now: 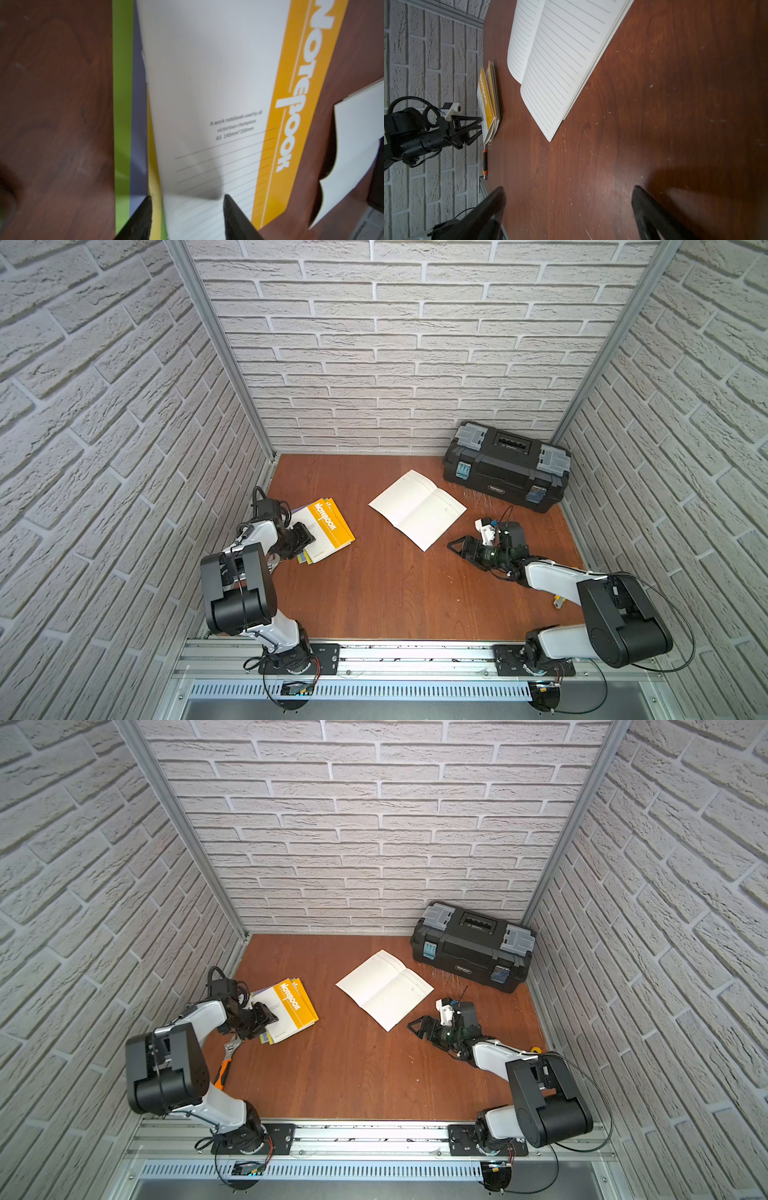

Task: Close the notebook
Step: Place the notebook at the notebook.

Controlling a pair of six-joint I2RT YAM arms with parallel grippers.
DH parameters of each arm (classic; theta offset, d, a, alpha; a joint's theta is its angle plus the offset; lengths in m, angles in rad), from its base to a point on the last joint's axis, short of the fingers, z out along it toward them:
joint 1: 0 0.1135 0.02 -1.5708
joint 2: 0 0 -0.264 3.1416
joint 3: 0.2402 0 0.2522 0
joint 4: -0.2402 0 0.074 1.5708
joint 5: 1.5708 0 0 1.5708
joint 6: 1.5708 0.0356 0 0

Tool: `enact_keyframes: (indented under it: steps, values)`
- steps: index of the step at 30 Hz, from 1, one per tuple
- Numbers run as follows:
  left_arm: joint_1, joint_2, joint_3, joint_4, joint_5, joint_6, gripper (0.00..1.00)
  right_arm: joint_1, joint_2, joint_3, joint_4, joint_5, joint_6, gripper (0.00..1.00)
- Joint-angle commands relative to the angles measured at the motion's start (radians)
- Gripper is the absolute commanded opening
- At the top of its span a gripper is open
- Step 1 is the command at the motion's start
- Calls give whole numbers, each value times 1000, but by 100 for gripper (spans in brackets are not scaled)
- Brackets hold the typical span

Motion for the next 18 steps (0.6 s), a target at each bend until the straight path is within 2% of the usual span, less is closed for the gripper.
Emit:
enact_keyframes:
  steps: [1, 9, 13, 18]
  values:
    - [-13, -27, 11, -16, -68, 23, 60, 2, 3, 13, 24, -14, -8, 94]
    - [-120, -205, 80, -144, -314, 51, 64, 3, 15, 15, 9, -10, -20, 94]
    - [-129, -231, 37, -65, -252, 15, 62, 3, 21, 25, -11, -11, -22, 94]
    - [-130, -169, -14, 83, -142, -57, 55, 3, -15, 39, -53, 9, -22, 94]
